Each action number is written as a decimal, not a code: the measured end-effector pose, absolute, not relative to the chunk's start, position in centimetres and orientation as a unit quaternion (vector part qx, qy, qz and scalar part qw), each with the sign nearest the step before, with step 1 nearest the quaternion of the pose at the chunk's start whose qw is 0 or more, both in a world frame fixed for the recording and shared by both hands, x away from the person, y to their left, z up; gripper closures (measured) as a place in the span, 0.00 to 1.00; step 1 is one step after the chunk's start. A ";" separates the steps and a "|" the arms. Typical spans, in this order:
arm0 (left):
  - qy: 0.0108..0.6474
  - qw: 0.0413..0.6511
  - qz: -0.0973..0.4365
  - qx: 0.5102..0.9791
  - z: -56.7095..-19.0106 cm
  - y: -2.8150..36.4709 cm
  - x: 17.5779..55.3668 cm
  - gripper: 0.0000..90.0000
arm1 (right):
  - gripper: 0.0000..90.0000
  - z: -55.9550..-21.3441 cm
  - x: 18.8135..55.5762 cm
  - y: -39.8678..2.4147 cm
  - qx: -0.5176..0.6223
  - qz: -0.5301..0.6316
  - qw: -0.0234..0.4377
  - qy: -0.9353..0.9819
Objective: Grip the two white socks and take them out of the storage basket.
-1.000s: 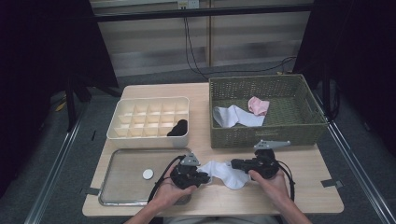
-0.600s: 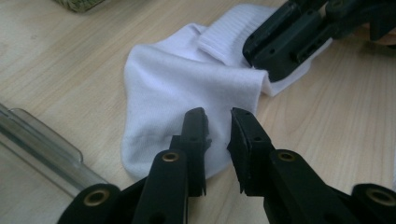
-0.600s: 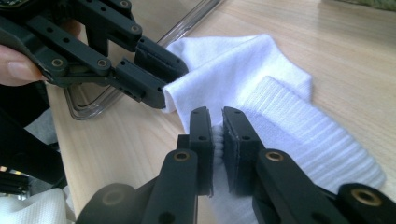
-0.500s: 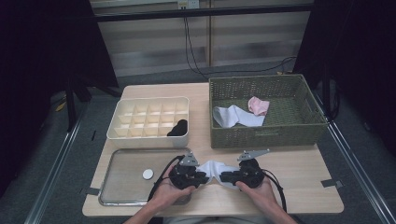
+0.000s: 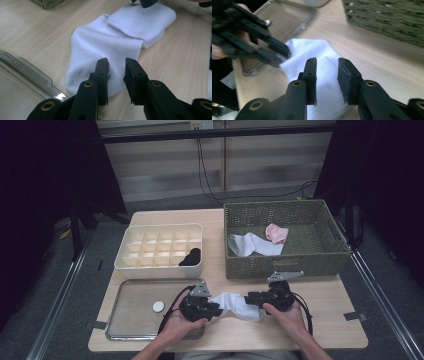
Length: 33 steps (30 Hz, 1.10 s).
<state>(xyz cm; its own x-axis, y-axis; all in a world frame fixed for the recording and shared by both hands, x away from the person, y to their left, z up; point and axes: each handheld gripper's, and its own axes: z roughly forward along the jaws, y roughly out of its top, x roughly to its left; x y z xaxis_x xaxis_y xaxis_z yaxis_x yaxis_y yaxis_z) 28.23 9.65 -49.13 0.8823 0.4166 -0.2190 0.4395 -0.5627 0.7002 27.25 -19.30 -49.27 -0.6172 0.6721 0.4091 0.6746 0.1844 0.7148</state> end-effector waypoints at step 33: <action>0.239 0.385 -0.003 0.891 -49.6 10.0 28.3 0.80 | 0.92 -48.2 25.2 -23.1 -0.491 -0.478 -0.068 -0.725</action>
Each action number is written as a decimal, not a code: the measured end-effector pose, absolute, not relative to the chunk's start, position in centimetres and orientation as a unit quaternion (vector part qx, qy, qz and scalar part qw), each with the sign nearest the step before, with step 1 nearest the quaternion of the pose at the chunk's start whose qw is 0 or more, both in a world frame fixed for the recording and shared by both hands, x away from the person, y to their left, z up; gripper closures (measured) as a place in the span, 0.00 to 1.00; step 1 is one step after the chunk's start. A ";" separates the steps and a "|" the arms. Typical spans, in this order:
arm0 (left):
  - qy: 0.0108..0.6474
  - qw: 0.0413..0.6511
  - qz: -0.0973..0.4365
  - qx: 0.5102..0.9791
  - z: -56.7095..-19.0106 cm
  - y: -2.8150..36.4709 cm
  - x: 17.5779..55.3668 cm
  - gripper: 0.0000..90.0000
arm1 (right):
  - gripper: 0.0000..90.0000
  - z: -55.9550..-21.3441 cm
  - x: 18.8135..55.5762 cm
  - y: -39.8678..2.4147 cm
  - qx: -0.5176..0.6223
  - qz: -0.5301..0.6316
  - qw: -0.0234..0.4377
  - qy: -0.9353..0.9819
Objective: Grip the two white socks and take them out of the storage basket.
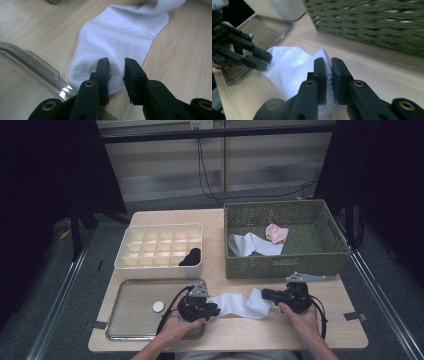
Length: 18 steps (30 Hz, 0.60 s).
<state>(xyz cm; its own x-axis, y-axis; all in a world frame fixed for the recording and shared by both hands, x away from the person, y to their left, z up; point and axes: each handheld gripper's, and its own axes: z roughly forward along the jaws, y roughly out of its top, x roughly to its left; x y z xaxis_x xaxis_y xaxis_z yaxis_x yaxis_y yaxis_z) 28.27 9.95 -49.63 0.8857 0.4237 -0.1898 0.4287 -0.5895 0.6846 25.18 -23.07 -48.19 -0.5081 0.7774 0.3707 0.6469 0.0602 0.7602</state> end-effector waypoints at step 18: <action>0.226 0.405 -0.018 0.886 -49.0 10.2 28.4 0.67 | 0.83 -48.3 23.5 -28.7 0.546 0.466 0.114 0.687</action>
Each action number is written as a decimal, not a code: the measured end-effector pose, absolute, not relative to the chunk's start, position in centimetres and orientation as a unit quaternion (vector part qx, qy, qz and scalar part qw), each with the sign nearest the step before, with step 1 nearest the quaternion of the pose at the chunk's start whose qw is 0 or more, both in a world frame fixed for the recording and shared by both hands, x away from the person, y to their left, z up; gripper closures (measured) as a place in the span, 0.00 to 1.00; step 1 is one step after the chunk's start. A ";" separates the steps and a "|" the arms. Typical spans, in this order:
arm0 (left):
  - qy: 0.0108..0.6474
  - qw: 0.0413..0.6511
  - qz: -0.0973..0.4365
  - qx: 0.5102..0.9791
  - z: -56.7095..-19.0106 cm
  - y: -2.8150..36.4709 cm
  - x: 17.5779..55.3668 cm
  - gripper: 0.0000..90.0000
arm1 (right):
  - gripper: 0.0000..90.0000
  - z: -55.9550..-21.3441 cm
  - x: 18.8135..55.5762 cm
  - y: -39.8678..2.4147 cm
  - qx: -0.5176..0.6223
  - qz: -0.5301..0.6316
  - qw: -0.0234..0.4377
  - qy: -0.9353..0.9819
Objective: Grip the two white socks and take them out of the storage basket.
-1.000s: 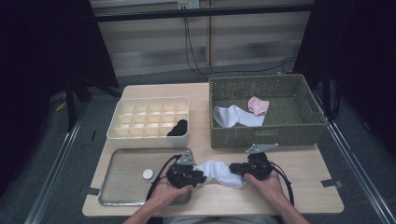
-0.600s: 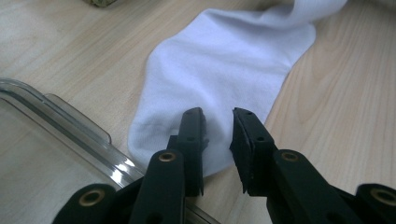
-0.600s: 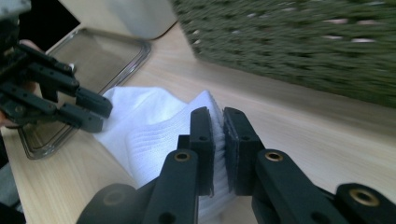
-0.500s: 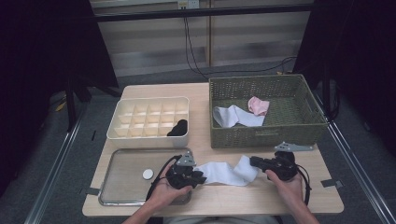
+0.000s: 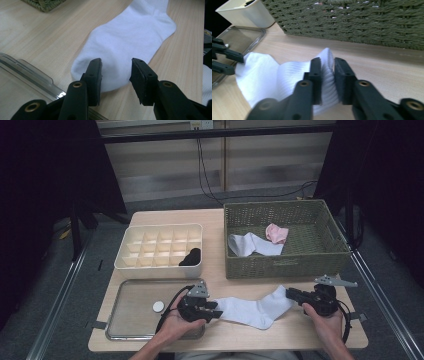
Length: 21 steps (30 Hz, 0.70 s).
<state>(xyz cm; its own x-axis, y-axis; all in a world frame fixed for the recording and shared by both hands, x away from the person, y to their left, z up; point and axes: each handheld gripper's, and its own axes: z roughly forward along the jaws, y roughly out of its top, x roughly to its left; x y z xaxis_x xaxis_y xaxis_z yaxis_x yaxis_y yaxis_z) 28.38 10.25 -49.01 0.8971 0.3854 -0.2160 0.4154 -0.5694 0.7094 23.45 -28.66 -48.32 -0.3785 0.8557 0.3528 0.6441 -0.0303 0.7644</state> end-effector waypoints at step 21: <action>0.235 0.383 0.005 0.893 -49.6 9.8 28.5 0.64 | 0.76 -49.4 24.1 -24.3 0.490 0.452 0.053 0.744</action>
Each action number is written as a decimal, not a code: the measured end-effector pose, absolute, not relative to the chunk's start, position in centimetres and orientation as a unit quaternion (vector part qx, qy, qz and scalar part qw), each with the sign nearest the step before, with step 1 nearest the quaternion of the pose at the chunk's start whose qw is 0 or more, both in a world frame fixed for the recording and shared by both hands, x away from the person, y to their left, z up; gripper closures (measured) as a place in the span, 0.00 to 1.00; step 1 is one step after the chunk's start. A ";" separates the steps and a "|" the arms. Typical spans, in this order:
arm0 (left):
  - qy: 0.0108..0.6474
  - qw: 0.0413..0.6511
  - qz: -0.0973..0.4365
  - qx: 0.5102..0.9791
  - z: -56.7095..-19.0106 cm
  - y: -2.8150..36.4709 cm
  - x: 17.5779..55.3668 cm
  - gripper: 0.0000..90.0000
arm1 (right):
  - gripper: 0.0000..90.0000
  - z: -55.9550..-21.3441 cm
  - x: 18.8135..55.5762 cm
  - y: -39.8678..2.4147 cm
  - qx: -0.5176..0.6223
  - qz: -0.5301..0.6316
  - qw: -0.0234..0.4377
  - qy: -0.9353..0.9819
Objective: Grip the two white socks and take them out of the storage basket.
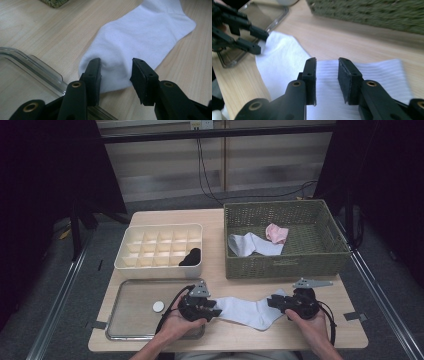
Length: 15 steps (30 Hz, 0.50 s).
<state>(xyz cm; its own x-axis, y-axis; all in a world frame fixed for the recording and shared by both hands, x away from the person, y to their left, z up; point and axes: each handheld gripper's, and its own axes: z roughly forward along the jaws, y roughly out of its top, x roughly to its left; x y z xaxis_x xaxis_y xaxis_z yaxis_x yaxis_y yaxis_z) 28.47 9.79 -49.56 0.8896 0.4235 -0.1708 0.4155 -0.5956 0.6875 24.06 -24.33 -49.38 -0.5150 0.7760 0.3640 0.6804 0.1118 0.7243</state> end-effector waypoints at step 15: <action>0.220 0.393 -0.003 0.893 -49.7 8.7 27.6 0.63 | 0.77 -50.3 24.2 -23.9 0.486 0.408 0.068 0.770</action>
